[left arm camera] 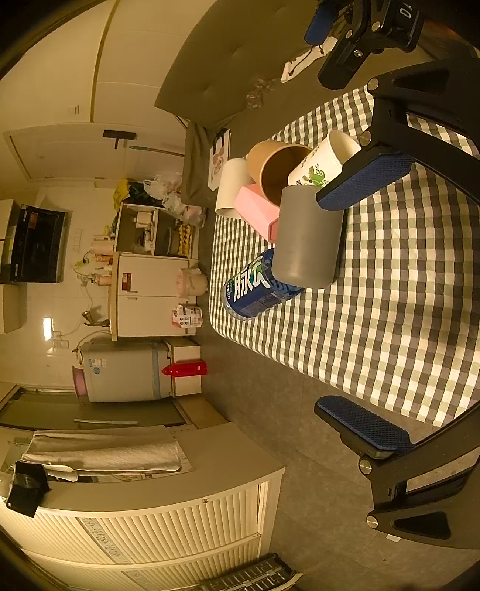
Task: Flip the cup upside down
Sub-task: 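Reach the right gripper to the white leaf-print paper cup and grasp it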
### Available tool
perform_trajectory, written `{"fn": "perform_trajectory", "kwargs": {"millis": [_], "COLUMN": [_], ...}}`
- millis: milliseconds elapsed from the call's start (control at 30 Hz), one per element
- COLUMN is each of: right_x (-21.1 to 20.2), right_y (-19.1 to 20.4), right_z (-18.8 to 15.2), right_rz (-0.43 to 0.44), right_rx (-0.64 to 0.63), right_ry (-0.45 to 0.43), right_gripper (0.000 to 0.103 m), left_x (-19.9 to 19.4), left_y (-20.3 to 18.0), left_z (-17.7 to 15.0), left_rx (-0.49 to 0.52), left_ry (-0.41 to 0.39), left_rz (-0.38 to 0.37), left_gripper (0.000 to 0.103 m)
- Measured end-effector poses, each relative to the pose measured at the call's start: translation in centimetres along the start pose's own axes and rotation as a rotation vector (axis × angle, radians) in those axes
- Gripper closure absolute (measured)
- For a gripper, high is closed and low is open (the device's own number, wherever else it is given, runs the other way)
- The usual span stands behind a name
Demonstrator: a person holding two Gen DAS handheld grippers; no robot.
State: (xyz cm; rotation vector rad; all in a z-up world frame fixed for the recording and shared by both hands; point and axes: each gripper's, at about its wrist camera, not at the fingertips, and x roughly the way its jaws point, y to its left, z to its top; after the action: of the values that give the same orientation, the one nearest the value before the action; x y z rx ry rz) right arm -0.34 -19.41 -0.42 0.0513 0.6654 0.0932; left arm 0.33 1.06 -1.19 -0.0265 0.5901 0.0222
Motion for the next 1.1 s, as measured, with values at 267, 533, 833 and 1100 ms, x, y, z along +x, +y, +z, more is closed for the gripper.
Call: {"fn": "perform_trajectory", "kwargs": {"millis": [267,533,833,1100], "right_x": [0.4,0.8,2.3,6.6], "right_y": [-0.1,-0.4,-0.1,1.5], "right_z": [-0.1,0.0,0.2,-0.7], "right_rz": [-0.002,-0.001,-0.006,-0.022], "right_rx": [0.001,0.008,0.013,-0.029], "right_ry": [0.007,0.018,0.041,0.123], "right_gripper": [0.000,0.000,0.000,0.000], "left_x": [0.2,0.6,1.4,1.9], "left_y": [0.1,0.1,1.0,2.2], "left_z": [0.0,0.0,0.2,0.4], "left_rx": [0.002,-0.004,-0.019,-0.024], "left_ry": [0.006,0.018,0.029,0.039], "left_rz": [-0.001,-0.004,0.011,0.043], "left_gripper": [0.000,0.000,0.000,0.000]}}
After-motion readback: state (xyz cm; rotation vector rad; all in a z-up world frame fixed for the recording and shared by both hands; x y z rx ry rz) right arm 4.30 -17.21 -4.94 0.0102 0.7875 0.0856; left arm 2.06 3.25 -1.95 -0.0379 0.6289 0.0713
